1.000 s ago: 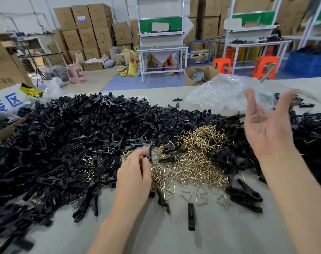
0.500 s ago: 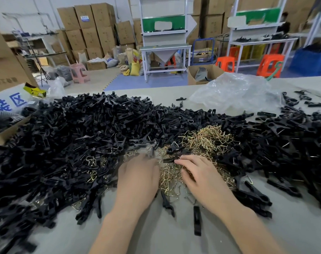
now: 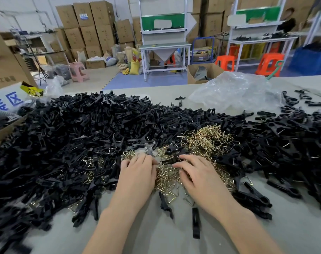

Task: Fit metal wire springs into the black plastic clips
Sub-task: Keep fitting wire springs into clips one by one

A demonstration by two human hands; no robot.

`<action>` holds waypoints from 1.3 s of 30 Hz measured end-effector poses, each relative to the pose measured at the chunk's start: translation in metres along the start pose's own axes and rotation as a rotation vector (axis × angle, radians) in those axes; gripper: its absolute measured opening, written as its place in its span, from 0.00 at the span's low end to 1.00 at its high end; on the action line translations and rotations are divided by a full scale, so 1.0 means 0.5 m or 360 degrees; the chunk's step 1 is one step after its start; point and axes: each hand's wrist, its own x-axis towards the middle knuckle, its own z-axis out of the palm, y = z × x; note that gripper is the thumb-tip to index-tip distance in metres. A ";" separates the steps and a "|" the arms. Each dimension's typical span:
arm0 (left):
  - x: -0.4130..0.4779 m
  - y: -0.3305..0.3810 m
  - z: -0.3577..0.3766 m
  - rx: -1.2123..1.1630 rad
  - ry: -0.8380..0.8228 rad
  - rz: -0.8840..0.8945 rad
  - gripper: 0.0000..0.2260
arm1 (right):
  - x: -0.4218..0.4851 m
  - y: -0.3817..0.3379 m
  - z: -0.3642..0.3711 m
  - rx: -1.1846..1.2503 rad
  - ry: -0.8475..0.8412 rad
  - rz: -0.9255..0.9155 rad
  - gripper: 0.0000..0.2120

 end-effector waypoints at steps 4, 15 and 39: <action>-0.002 0.001 0.005 -0.0194 -0.0002 0.0074 0.11 | -0.002 0.003 -0.003 0.0030 -0.0008 -0.0013 0.14; -0.007 0.041 -0.052 -0.2078 0.0255 -0.0531 0.10 | 0.001 -0.030 -0.036 0.0696 0.0138 0.0124 0.15; -0.020 0.076 -0.058 -0.2440 0.0143 -0.0628 0.09 | 0.023 -0.015 -0.023 0.2564 0.0073 0.0672 0.24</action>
